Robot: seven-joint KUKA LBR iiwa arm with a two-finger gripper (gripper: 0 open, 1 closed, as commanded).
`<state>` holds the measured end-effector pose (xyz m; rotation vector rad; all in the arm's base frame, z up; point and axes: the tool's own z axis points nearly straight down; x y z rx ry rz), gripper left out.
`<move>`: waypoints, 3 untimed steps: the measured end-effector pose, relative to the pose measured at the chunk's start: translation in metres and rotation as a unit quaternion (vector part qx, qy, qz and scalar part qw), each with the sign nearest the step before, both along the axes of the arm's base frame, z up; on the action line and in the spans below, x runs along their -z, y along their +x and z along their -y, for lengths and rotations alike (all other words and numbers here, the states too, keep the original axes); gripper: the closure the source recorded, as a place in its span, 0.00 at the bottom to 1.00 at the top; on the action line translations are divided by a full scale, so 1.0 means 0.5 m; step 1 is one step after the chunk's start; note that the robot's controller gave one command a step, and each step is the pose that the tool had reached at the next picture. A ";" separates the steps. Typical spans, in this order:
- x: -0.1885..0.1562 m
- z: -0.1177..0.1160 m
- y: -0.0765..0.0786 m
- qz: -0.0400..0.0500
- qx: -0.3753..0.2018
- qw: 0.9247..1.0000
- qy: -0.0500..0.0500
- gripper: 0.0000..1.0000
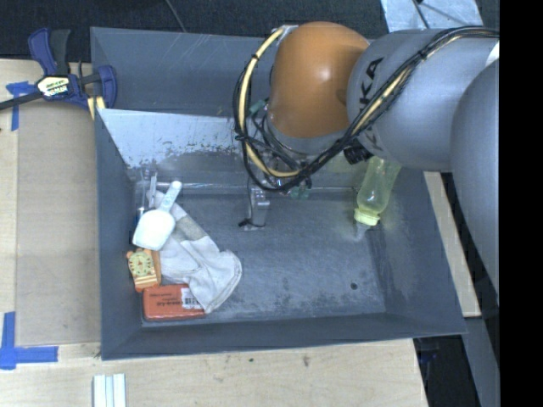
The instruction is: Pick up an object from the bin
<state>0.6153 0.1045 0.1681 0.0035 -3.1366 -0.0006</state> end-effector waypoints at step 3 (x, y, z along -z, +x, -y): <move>0.104 -0.122 -0.014 0.005 0.012 1.000 0.003 0.00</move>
Offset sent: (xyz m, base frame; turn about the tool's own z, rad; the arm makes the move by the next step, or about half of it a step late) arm 0.0037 0.0683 -0.0239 0.0270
